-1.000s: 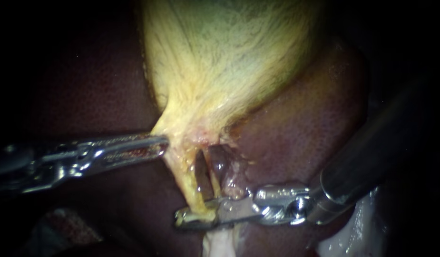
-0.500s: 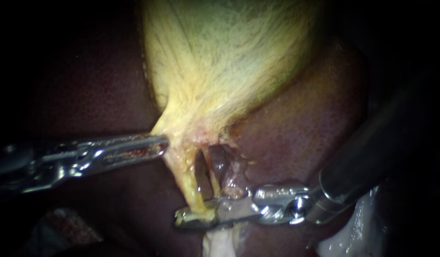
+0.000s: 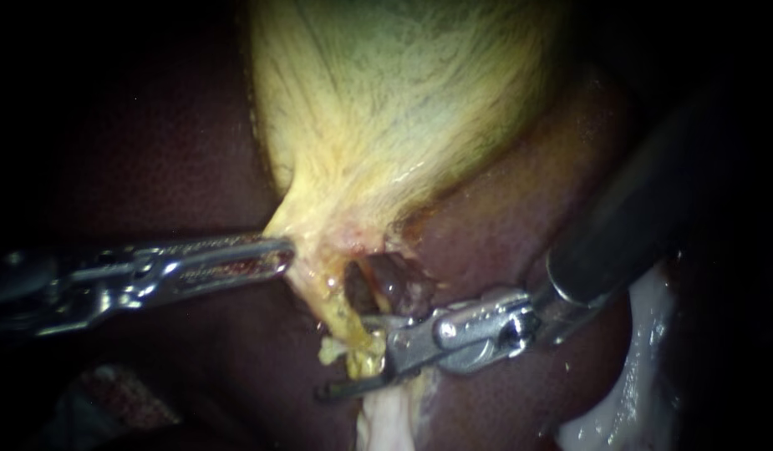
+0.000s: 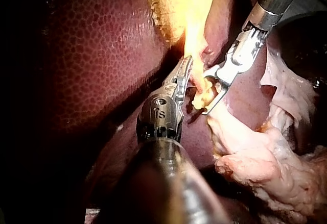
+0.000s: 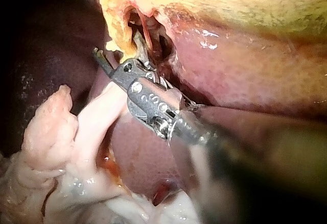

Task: Going back first clip left tube

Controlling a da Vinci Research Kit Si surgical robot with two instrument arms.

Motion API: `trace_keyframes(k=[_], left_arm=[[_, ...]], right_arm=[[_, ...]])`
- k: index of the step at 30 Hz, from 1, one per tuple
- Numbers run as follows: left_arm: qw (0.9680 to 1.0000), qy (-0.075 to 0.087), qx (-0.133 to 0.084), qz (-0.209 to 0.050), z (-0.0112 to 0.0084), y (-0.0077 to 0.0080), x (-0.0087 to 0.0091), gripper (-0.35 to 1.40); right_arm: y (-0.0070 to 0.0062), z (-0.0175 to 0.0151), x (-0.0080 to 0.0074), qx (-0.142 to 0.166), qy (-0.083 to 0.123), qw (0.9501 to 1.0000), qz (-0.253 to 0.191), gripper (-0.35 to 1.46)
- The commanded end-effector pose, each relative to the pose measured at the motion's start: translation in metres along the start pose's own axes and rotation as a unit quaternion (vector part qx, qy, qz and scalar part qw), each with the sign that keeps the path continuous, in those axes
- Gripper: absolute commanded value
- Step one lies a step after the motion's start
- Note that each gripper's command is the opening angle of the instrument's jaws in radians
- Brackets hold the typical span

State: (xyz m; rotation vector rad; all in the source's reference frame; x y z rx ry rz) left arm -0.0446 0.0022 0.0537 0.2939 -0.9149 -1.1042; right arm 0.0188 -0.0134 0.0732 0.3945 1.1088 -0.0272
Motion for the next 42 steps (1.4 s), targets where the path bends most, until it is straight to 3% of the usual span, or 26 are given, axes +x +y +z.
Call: trace_keyframes(k=[1, 10, 19, 26, 34, 42], left_arm=[[1.0, 0.0, 0.0, 0.0, 0.0, 0.0, 0.0, -0.05], [1.0, 0.0, 0.0, 0.0, 0.0, 0.0001, 0.0, -0.05], [1.0, 0.0, -0.001, 0.0, 0.0, 0.0006, 0.0001, -0.05], [1.0, -0.001, -0.002, 0.0, 0.0002, 0.001, 0.0002, -0.05], [1.0, -0.001, -0.002, 0.0, 0.0004, 0.0014, 0.0003, -0.05], [1.0, -0.001, -0.002, 0.001, 0.0006, 0.0017, 0.0004, -0.05]], right_arm=[[0.0, -0.0001, 0.0, 0.0, -0.001, 1.0, -0.002, 0.6], [-0.0004, -0.0016, -0.0006, -0.001, -0.001, 0.9996, -0.026, 0.6], [-0.0009, -0.0077, -0.0009, -0.02, -0.005, 0.9986, -0.05, 0.6], [-0.0009, -0.0121, 0.0005, -0.026, -0.008, 0.9968, -0.075, 0.6], [-0.0004, -0.017, 0.0032, -0.022, -0.006, 0.9944, -0.103, 0.6], [-0.0003, -0.0192, 0.0045, -0.029, -0.01, 0.9925, -0.119, 0.6]])
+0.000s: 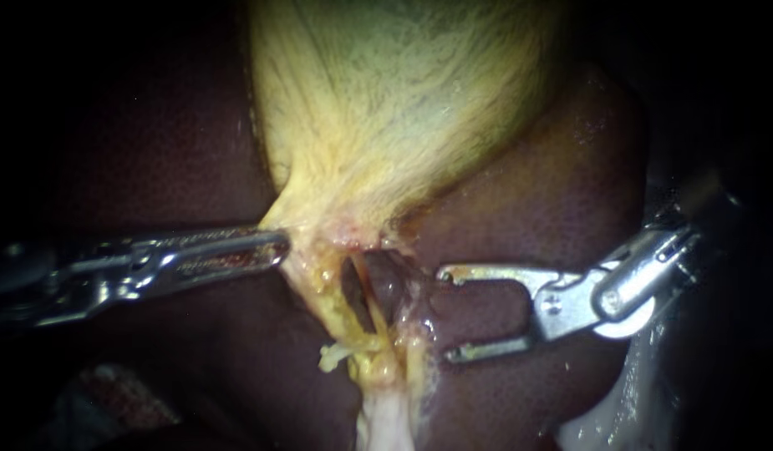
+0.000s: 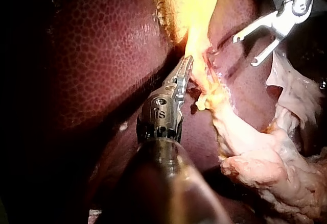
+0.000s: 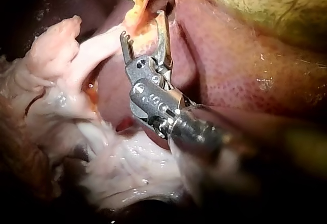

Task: Going back first clip left tube

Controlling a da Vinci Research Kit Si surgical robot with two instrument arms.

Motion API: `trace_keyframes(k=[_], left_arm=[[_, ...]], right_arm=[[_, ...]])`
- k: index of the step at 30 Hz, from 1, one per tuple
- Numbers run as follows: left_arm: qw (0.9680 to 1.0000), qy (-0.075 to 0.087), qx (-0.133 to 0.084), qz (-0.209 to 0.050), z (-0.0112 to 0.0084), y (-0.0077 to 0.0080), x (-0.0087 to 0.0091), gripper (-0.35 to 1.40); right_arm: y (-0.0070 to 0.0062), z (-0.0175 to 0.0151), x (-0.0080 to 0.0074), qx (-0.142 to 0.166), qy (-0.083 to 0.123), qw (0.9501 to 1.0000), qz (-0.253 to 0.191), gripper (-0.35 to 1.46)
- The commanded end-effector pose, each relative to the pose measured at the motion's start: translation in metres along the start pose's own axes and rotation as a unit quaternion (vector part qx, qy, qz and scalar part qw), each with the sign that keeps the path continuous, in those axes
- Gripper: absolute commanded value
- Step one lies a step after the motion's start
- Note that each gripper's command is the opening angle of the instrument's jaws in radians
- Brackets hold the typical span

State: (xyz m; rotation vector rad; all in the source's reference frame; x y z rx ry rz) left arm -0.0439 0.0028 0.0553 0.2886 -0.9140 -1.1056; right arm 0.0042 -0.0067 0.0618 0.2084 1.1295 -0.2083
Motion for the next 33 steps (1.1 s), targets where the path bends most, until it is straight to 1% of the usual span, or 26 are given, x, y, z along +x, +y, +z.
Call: trace_keyframes(k=[1, 7, 11, 15, 18, 24, 28, 33], left_arm=[[1.0, 0.0, 0.0, 0.0, 0.0, 0.0, 0.0, -0.05], [1.0, -0.001, -0.001, 0.001, 0.0004, 0.0, 0.0003, -0.05], [1.0, -0.001, -0.002, 0.002, 0.0009, 0.0002, 0.0006, -0.05], [1.0, -0.003, -0.005, 0.003, 0.0018, 0.0007, 0.0012, -0.05], [1.0, -0.004, -0.002, 0.004, 0.0027, 0.0011, 0.0017, -0.05], [1.0, 0.004, 0.001, 0.008, 0.0049, 0.0015, 0.003, -0.05], [0.9999, 0.011, 0.005, 0.011, 0.0064, 0.0011, 0.0039, -0.05], [0.9997, 0.017, 0.007, 0.013, 0.0075, 0.0006, 0.0045, -0.05]], right_arm=[[0.0001, -0.0001, 0.0001, 0.0, 0.0, 1.0, 0.001, 0.6], [0.0005, -0.0003, 0.0003, -0.003, 0.004, 1.0, 0.0, 0.6], [0.0006, -0.0002, 0.0003, -0.003, 0.003, 1.0, -0.002, 0.6], [0.0006, -0.0002, 0.0002, -0.003, 0.003, 1.0, -0.005, 0.6], [0.0007, -0.0003, 0.0002, -0.004, 0.003, 1.0, -0.005, 0.6], [0.001, -0.0009, 0.0, -0.004, 0.003, 0.9999, -0.009, 0.6], [0.0014, -0.0016, -0.0002, -0.005, 0.002, 0.9999, -0.012, 0.6], [0.0018, -0.0025, -0.0003, -0.008, -0.001, 0.9999, -0.013, 0.6]])
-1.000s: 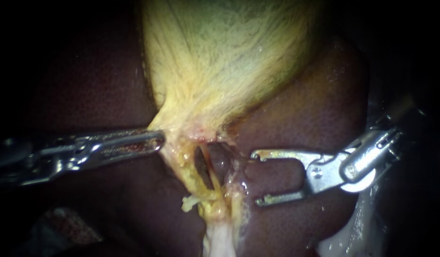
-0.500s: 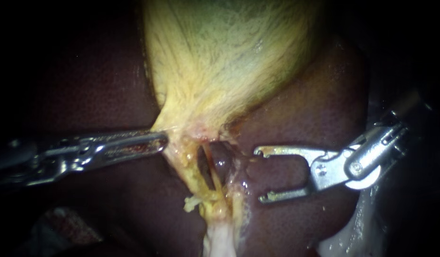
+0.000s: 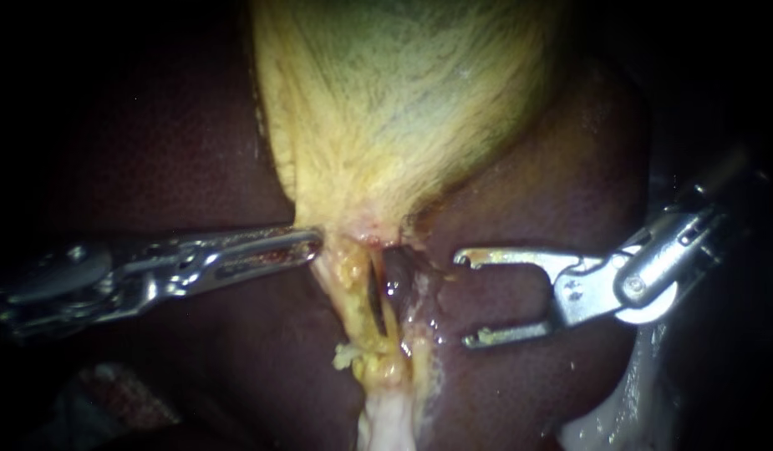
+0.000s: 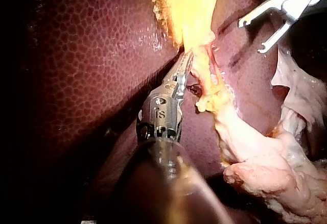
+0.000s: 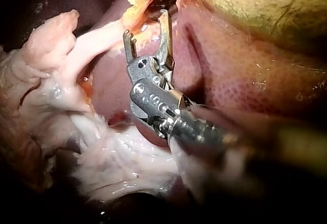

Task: Going back first clip left tube

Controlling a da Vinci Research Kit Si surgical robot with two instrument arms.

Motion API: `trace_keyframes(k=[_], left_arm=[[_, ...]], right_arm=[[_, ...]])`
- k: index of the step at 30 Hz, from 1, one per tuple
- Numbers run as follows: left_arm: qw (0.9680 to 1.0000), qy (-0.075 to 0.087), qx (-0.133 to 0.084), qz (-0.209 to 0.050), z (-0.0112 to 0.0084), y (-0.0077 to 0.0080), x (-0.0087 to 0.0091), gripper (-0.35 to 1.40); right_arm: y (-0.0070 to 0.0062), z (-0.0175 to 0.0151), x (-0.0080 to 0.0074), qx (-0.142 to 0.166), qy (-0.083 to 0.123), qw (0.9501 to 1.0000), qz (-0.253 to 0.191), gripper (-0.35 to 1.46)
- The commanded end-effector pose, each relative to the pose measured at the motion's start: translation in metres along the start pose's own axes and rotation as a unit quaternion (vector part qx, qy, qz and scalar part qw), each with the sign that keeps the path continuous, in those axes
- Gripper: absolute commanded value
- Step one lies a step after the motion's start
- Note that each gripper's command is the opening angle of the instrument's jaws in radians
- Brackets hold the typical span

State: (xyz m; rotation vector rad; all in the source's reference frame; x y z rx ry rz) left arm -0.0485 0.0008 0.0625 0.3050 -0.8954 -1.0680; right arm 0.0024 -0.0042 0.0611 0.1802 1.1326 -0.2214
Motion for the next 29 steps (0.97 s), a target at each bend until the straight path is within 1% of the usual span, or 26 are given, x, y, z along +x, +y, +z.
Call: trace_keyframes(k=[1, 12, 24, 29], left_arm=[[1.0, 0.001, 0.001, 0.0, 0.0001, -0.0001, 0.0001, -0.05], [1.0, 0.006, 0.003, 0.003, 0.0015, -0.0005, 0.0006, -0.05], [0.9999, 0.008, 0.005, 0.007, 0.0023, -0.0004, 0.0008, -0.05], [0.9999, 0.008, 0.006, 0.007, 0.0023, -0.0004, 0.0008, -0.05]], right_arm=[[0.0001, -0.0001, 0.0, -0.001, -0.001, 1.0, 0.0, 0.6], [0.0001, -0.0003, 0.0001, -0.002, -0.002, 1.0, 0.002, 0.6], [0.0, -0.0003, 0.0002, -0.003, -0.001, 1.0, 0.002, 0.6], [0.0, -0.0003, 0.0003, -0.003, 0.0, 1.0, 0.002, 0.6]])
